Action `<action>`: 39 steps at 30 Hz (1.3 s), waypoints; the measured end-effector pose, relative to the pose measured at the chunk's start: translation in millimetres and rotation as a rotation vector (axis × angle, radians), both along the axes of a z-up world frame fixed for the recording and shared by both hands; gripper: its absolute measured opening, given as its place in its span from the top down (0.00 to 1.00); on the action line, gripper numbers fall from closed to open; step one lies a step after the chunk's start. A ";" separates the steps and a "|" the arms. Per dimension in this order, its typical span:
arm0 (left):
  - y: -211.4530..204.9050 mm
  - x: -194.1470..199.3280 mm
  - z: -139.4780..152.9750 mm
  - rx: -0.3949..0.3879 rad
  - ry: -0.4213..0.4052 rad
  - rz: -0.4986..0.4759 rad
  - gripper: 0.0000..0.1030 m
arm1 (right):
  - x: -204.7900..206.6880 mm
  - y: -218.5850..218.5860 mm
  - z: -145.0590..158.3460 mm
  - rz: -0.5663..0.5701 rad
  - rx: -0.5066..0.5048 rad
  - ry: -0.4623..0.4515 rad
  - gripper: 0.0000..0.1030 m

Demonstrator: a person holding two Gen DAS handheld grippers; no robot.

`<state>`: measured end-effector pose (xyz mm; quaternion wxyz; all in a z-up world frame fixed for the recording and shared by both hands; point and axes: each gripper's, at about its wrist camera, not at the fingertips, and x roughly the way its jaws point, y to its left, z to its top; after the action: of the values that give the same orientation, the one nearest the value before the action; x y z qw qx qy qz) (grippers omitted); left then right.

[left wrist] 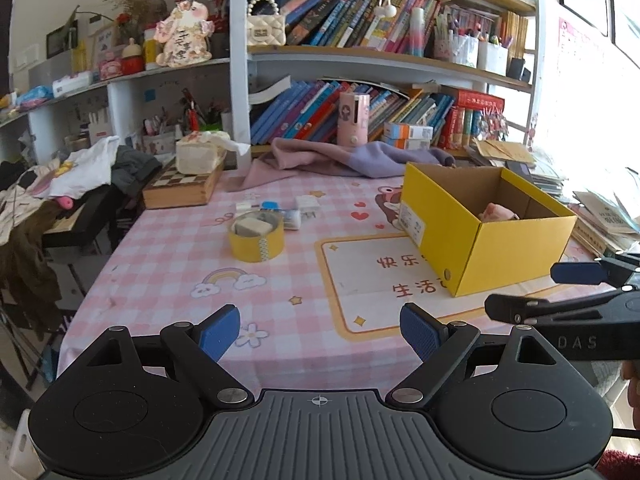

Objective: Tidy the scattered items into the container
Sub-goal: 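Withdraw both tools from the box back over the table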

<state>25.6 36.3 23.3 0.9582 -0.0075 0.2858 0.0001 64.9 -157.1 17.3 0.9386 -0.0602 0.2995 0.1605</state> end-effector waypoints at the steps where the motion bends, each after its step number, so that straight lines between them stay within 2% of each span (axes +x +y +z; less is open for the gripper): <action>1: 0.7 -1.2 -0.1 0.000 0.000 0.003 0.13 | -1.6 1.2 -0.1 0.007 -0.002 0.001 0.16; 12: 6.5 -17.0 -1.5 -0.004 0.017 0.038 0.13 | -19.4 12.4 -1.5 0.079 -0.015 0.021 0.16; 24: 13.9 -24.8 -1.7 -0.013 0.018 0.055 0.13 | -28.3 20.0 -0.6 0.097 -0.025 0.019 0.16; 29: 16.4 -22.5 -2.2 -0.007 0.018 0.057 0.13 | -22.6 24.6 1.5 0.103 -0.020 0.013 0.17; 39: 35.0 -6.4 -3.5 0.019 0.023 0.128 0.13 | 7.5 47.7 -2.8 0.165 -0.002 0.009 0.19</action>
<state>19.2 71.4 19.8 0.9530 -0.0169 0.2958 0.0641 72.3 -109.4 14.6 0.9208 -0.0847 0.2978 0.2372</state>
